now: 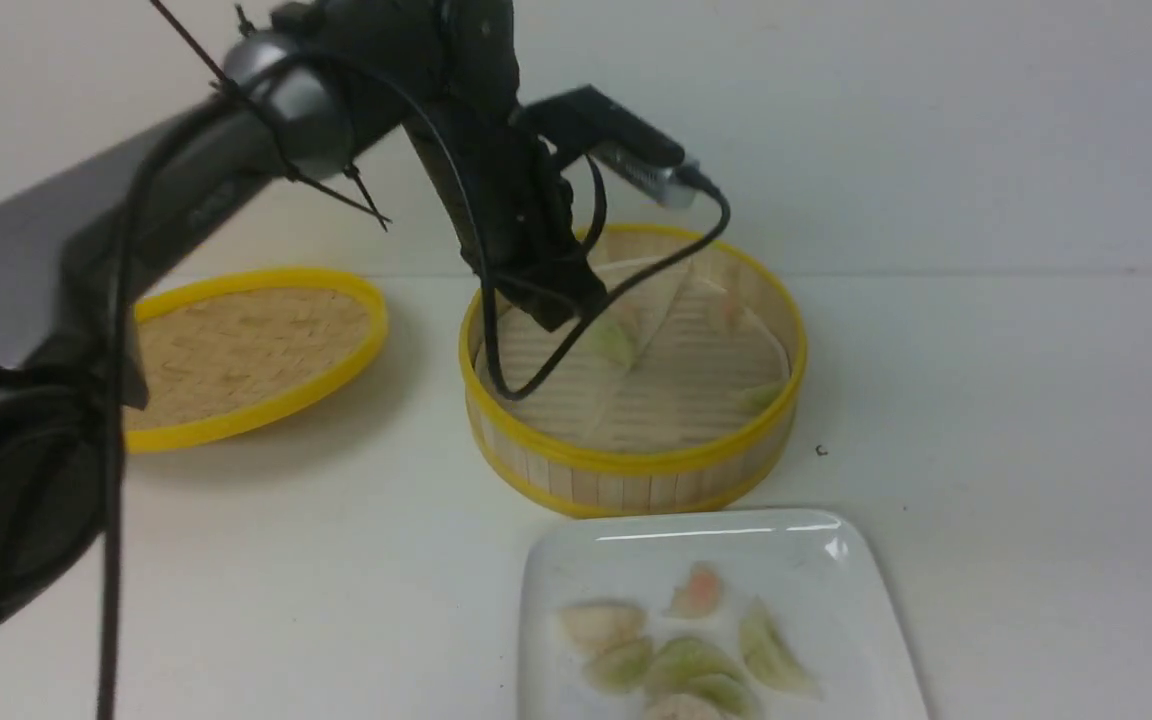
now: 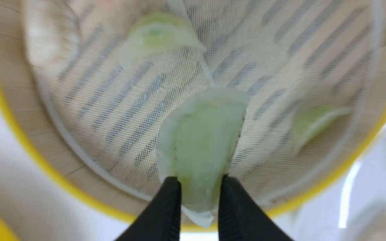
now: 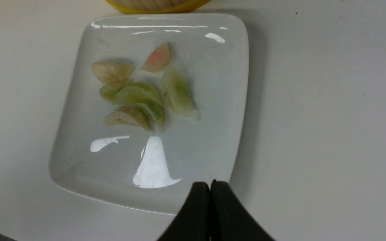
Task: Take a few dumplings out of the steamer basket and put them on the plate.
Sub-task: Use the left arm to put the dumpling into the plate, then use the right arm to grab a dumpling from inside the steamer
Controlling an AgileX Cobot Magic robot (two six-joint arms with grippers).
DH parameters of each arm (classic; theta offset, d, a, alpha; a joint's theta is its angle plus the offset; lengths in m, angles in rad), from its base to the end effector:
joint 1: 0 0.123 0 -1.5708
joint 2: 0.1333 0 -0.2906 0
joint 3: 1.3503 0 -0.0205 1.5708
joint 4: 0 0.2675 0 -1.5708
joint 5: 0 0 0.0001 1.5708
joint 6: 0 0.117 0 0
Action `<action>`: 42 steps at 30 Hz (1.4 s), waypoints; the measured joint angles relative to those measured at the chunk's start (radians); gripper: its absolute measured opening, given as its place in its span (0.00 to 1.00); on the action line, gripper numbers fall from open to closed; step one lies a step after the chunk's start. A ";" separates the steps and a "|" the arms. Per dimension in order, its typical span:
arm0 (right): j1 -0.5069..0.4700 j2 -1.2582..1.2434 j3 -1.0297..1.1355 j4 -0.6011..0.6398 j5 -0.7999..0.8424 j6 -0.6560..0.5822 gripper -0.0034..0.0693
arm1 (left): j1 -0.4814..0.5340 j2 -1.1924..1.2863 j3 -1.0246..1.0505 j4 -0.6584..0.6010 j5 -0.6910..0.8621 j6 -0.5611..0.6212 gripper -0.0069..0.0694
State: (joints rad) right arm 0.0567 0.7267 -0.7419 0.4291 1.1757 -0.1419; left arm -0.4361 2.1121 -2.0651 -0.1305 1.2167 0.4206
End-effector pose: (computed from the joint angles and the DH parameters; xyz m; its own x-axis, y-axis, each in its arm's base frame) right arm 0.1264 0.0522 0.2978 -0.8678 -0.0193 -0.4966 -0.2189 0.9119 0.3471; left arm 0.4406 -0.2211 0.2741 -0.6085 0.6848 -0.4011 0.7362 0.6758 0.0370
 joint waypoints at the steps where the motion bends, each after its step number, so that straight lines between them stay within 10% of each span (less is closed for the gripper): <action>1: 0.000 0.000 0.000 0.000 0.000 0.000 0.03 | 0.000 -0.033 0.016 -0.018 0.005 -0.014 0.25; 18: 0.000 0.000 0.000 0.029 0.004 0.000 0.03 | -0.192 -0.194 0.585 -0.128 -0.162 0.039 0.26; 29: 0.000 0.001 -0.006 0.037 -0.037 -0.005 0.03 | -0.196 -0.137 0.566 -0.128 -0.228 -0.031 0.66; 37: 0.003 0.247 -0.233 0.131 -0.039 -0.175 0.03 | -0.171 -0.427 0.534 0.015 -0.119 -0.197 0.13; 42: 0.088 0.488 -0.398 0.123 -0.036 -0.257 0.03 | -0.123 -0.660 0.607 0.029 -0.106 -0.252 0.08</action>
State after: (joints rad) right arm 0.1445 1.2144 -1.1398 0.5525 1.1401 -0.3992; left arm -0.5592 1.4521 -1.4577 -0.1011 1.1110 0.1681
